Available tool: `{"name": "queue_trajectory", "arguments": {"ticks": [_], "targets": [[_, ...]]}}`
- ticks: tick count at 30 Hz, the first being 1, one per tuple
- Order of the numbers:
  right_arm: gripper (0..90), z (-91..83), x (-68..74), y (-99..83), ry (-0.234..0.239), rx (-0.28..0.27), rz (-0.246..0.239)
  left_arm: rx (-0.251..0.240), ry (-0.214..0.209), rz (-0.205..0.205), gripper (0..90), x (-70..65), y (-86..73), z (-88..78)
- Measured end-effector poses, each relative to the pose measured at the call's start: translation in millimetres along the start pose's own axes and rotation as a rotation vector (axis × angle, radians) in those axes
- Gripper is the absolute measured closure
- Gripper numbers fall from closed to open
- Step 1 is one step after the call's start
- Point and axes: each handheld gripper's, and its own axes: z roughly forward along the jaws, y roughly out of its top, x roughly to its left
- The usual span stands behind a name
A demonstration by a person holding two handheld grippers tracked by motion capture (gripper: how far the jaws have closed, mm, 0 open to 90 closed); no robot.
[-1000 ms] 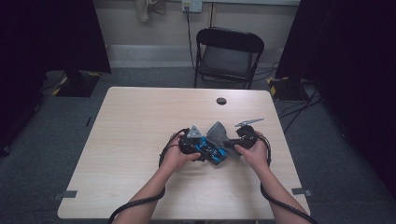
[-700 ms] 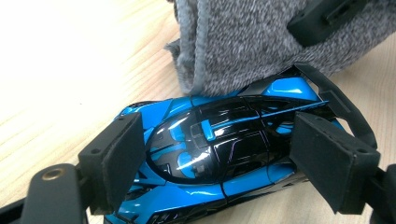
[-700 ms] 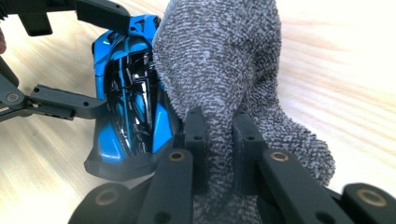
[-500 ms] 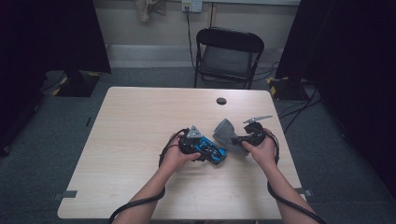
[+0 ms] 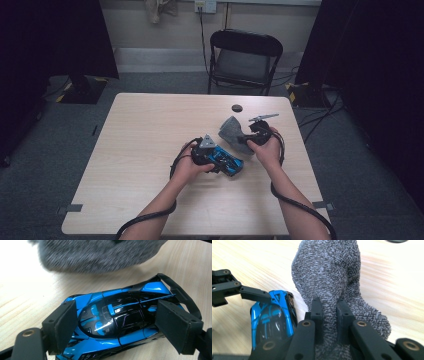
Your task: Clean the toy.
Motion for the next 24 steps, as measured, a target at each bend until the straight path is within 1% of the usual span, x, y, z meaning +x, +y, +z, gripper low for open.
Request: {"name": "queue_trajectory", "arguments": {"ticks": [2,4,9,11,13,15,18,23,24], "targets": [[79.7,8.0,4.2,2.4,-0.005,0.007,-0.009,-0.006,0.001,-0.001,17.9,-0.3,-0.8,-0.1],[79.7,15.3,7.9,5.1,0.001,0.013,-0.013,-0.014,0.001,-0.001,17.9,-0.2,-1.6,0.0],[79.6,31.7,15.6,10.8,-0.002,0.029,-0.023,-0.014,-0.001,0.0,18.1,0.2,-1.7,-0.1],[79.5,37.9,18.8,11.2,0.009,0.04,-0.017,-0.015,-0.001,0.001,18.1,0.3,-2.0,-0.2],[79.5,41.7,22.4,10.4,0.015,0.05,-0.023,-0.016,-0.003,0.002,18.1,0.5,-2.1,-0.2],[79.5,45.6,26.5,8.4,0.033,0.059,-0.031,-0.013,-0.002,0.001,18.1,0.6,-2.0,-0.3],[79.4,48.3,30.7,4.2,0.04,0.061,-0.04,-0.016,-0.003,-0.001,18.1,0.5,-2.0,-0.1],[79.3,45.6,29.3,-0.2,0.058,0.05,-0.007,-0.011,-0.003,0.0,18.1,0.5,-1.2,0.0],[79.4,45.0,29.1,-0.8,0.059,0.049,-0.007,-0.008,-0.004,0.0,18.1,0.5,-1.0,-0.1]]}}
